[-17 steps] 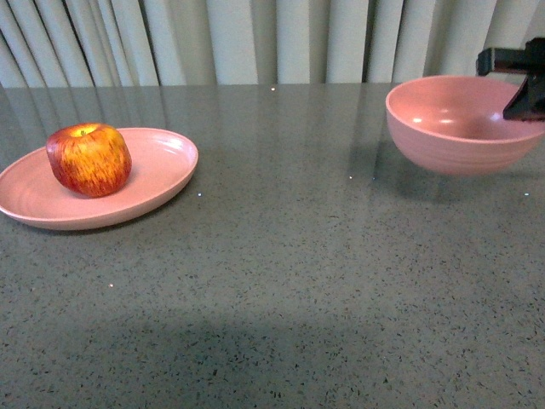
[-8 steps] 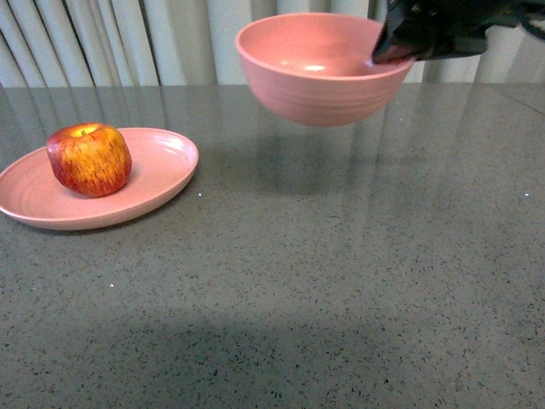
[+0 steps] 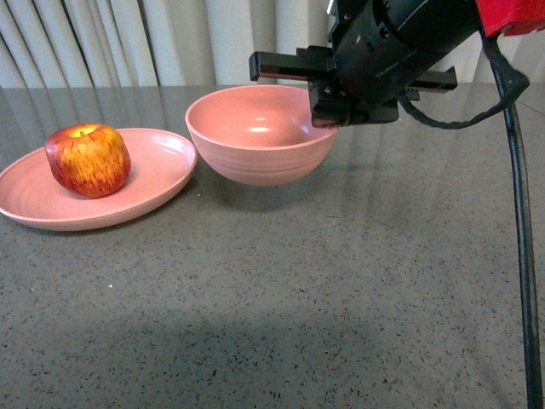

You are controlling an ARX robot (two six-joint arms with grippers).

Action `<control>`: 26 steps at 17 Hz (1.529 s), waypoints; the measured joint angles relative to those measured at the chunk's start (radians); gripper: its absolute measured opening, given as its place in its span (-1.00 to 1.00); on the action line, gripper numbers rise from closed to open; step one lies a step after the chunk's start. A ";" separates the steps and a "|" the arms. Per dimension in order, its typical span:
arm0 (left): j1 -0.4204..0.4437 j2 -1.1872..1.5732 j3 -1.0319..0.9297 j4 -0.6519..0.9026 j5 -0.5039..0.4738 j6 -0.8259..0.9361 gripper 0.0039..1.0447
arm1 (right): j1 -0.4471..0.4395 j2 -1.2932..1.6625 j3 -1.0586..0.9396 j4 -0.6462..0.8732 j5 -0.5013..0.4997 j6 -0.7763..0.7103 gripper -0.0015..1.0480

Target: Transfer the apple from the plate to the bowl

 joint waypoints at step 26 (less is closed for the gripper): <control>0.000 0.000 0.000 0.000 0.000 0.000 0.88 | 0.000 0.060 0.048 -0.007 0.003 0.056 0.31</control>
